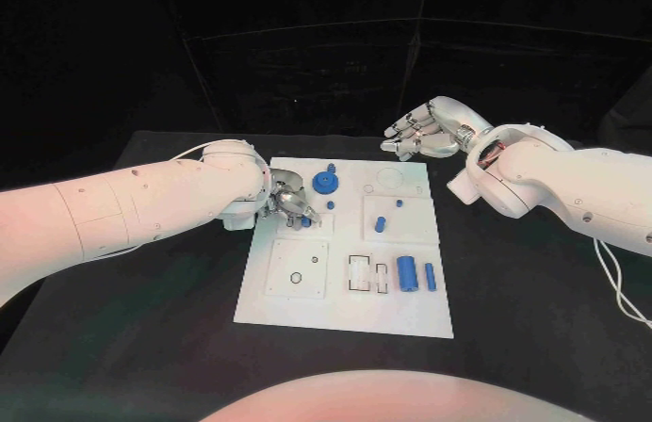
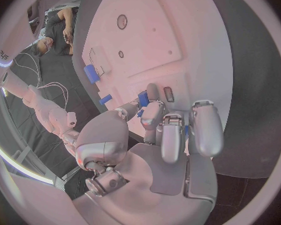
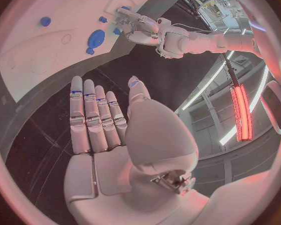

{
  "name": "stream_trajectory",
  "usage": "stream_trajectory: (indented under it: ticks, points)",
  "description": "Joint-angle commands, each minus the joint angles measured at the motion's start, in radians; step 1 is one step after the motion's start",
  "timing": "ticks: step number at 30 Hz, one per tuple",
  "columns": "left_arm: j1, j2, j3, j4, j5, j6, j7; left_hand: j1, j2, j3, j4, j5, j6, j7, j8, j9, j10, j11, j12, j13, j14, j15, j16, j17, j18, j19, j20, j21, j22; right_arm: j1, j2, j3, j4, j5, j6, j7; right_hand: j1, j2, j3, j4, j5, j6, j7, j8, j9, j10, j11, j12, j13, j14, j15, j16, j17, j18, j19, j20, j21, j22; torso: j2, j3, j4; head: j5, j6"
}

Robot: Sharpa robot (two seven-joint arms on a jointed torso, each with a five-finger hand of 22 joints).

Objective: Assemble the parts on the task board

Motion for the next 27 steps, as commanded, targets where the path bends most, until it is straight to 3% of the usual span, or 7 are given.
stream_trajectory:
  ticks: [1,8,17,21,23,25,27]
  points:
    - [-0.002,0.002,-0.002,-0.002,-0.005,0.025,-0.007,-0.008,-0.002,-0.012,0.001,-0.006,0.003,0.007,-0.004,-0.002,0.001,0.003,-0.001,0.002,0.103,-0.007,0.006,0.263,-0.015,0.016,-0.007,0.002,0.001,0.002,0.000,0.001,0.002,0.004,0.001,0.002,-0.011,-0.004,-0.007,-0.001,0.005,0.001,0.007,-0.006,-0.001,-0.003,0.004,-0.007,-0.001,-0.006,0.003,-0.004,-0.003,0.005,0.001,0.007,-0.008,-0.001,-0.001,-0.0003,0.0004,-0.001,0.000]
    - [-0.002,0.003,-0.002,-0.005,-0.005,0.020,-0.006,-0.027,-0.004,-0.062,0.026,-0.006,0.006,0.006,-0.006,-0.005,0.003,0.002,-0.002,0.004,0.103,-0.008,0.006,0.263,-0.016,0.017,-0.008,0.003,0.004,0.002,-0.001,0.001,0.003,0.005,0.001,0.000,-0.017,-0.005,-0.010,0.001,0.007,-0.001,0.008,-0.007,-0.001,-0.006,0.006,-0.010,-0.001,-0.010,0.004,-0.004,-0.008,0.005,0.000,0.008,-0.013,-0.001,-0.001,-0.0003,0.0003,-0.001,0.002]
    - [-0.001,-0.016,-0.001,0.012,-0.006,-0.002,-0.005,-0.058,-0.065,-0.215,0.070,-0.007,0.009,0.003,-0.009,-0.008,0.002,0.000,-0.009,0.002,0.103,-0.010,0.006,0.263,-0.015,0.016,-0.011,-0.001,0.002,0.002,-0.001,0.001,0.000,0.007,0.002,0.000,-0.021,-0.006,-0.012,0.002,0.007,-0.002,0.009,-0.008,-0.001,-0.007,0.007,-0.011,-0.001,-0.012,0.005,-0.004,-0.011,0.005,0.000,0.009,-0.017,-0.001,-0.001,-0.0020,0.0011,-0.003,0.005]
    - [0.008,-0.029,0.001,0.026,-0.007,-0.015,-0.004,-0.063,-0.105,-0.289,0.088,-0.010,0.009,0.001,-0.010,-0.008,0.000,-0.002,-0.015,-0.002,0.103,-0.013,0.006,0.263,-0.014,0.015,-0.014,-0.004,0.001,0.002,0.001,0.001,-0.003,0.008,0.001,0.000,-0.030,-0.008,-0.018,0.006,0.007,-0.005,0.011,-0.011,-0.001,-0.011,0.008,-0.014,-0.001,-0.016,0.007,-0.004,-0.019,0.005,0.000,0.011,-0.024,-0.001,0.000,-0.0011,0.0015,-0.001,0.007]
    - [0.015,-0.038,0.003,0.035,-0.008,-0.022,-0.004,-0.056,-0.110,-0.315,0.095,-0.010,0.008,0.001,-0.010,-0.008,-0.002,-0.003,-0.018,-0.005,0.103,-0.014,0.006,0.263,-0.014,0.014,-0.015,-0.007,-0.003,0.002,0.002,0.001,-0.005,0.008,0.000,0.001,-0.032,-0.008,-0.019,0.007,0.006,-0.006,0.011,-0.011,-0.001,-0.011,0.009,-0.015,-0.001,-0.017,0.008,-0.004,-0.020,0.005,-0.001,0.012,-0.026,-0.001,-0.001,-0.0015,0.0015,0.000,0.007]
    - [0.022,-0.046,0.006,0.045,-0.008,-0.028,-0.004,-0.046,-0.116,-0.334,0.098,-0.010,0.004,0.002,-0.012,-0.008,-0.011,-0.002,-0.032,-0.021,0.103,-0.014,0.006,0.263,-0.012,0.012,-0.016,-0.013,-0.010,0.002,0.003,0.001,-0.007,0.009,0.000,0.001,-0.032,-0.008,-0.019,0.007,0.006,-0.006,0.011,-0.011,-0.001,-0.011,0.009,-0.015,-0.001,-0.017,0.008,-0.004,-0.020,0.005,-0.001,0.012,-0.026,-0.001,-0.001,-0.0017,0.0006,0.000,0.008]
    - [0.028,-0.055,0.015,0.054,-0.008,-0.027,-0.004,-0.026,-0.120,-0.357,0.099,-0.010,-0.019,0.008,-0.020,-0.010,-0.047,0.003,-0.089,-0.088,0.103,-0.012,0.006,0.263,-0.010,0.007,-0.016,-0.024,-0.024,0.002,0.004,0.001,-0.009,0.012,0.000,0.002,-0.032,-0.008,-0.019,0.007,0.006,-0.006,0.011,-0.011,-0.001,-0.011,0.009,-0.015,-0.001,-0.017,0.008,-0.004,-0.020,0.005,-0.001,0.012,-0.026,-0.001,-0.001,-0.0025,0.0008,0.000,0.008]
